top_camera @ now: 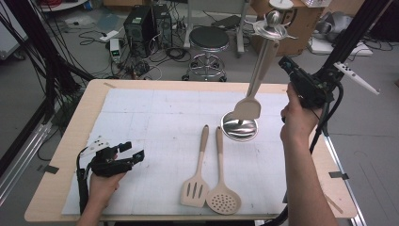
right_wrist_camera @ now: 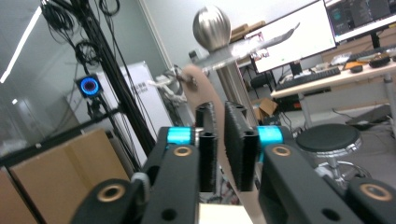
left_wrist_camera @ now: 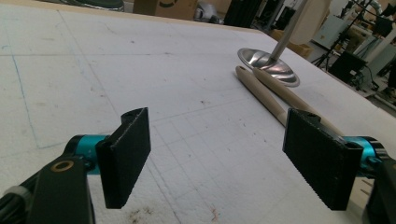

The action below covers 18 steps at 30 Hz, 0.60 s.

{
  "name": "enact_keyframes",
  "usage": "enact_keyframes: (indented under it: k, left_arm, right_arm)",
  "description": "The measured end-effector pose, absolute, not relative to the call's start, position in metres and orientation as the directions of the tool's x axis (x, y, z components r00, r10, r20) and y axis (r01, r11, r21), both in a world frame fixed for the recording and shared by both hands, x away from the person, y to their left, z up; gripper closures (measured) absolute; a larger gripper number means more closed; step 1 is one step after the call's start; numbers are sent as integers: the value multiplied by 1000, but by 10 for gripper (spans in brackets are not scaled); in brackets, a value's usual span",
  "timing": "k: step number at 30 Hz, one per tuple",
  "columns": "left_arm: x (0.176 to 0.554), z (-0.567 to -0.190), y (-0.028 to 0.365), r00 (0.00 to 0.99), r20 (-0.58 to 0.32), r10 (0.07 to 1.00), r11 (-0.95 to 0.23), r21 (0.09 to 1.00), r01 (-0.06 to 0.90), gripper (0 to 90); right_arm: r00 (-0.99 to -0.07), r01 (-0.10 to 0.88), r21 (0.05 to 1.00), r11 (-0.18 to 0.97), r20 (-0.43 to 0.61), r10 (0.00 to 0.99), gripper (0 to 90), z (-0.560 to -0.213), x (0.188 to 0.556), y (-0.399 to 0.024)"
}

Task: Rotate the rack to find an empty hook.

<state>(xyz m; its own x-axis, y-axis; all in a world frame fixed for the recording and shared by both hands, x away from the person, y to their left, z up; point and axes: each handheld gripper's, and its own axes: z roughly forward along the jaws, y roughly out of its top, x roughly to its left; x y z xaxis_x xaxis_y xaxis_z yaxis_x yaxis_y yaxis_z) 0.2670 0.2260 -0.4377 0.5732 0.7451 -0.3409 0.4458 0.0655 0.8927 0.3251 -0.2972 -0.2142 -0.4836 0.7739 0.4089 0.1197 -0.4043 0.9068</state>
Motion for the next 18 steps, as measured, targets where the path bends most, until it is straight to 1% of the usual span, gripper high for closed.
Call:
enact_keyframes:
  k: [1, 4, 12, 18]
  left_arm:
    - [267, -438, 226, 573, -341, 745, 66, 893, 446, 239]
    - [266, -437, 228, 571, -345, 745, 71, 892, 447, 239]
    - [266, -437, 226, 574, -342, 744, 65, 892, 448, 239]
    - [266, -437, 227, 571, -347, 744, 73, 892, 446, 239]
  right_arm:
    - [-484, 120, 907, -404, 409, 774, 846, -214, 325, -297]
    - [-493, 103, 900, -424, 416, 764, 892, -210, 328, -297]
    - [-455, 79, 907, -413, 402, 795, 893, -200, 341, -295]
    - [-442, 84, 906, -415, 407, 799, 893, -201, 348, -293]
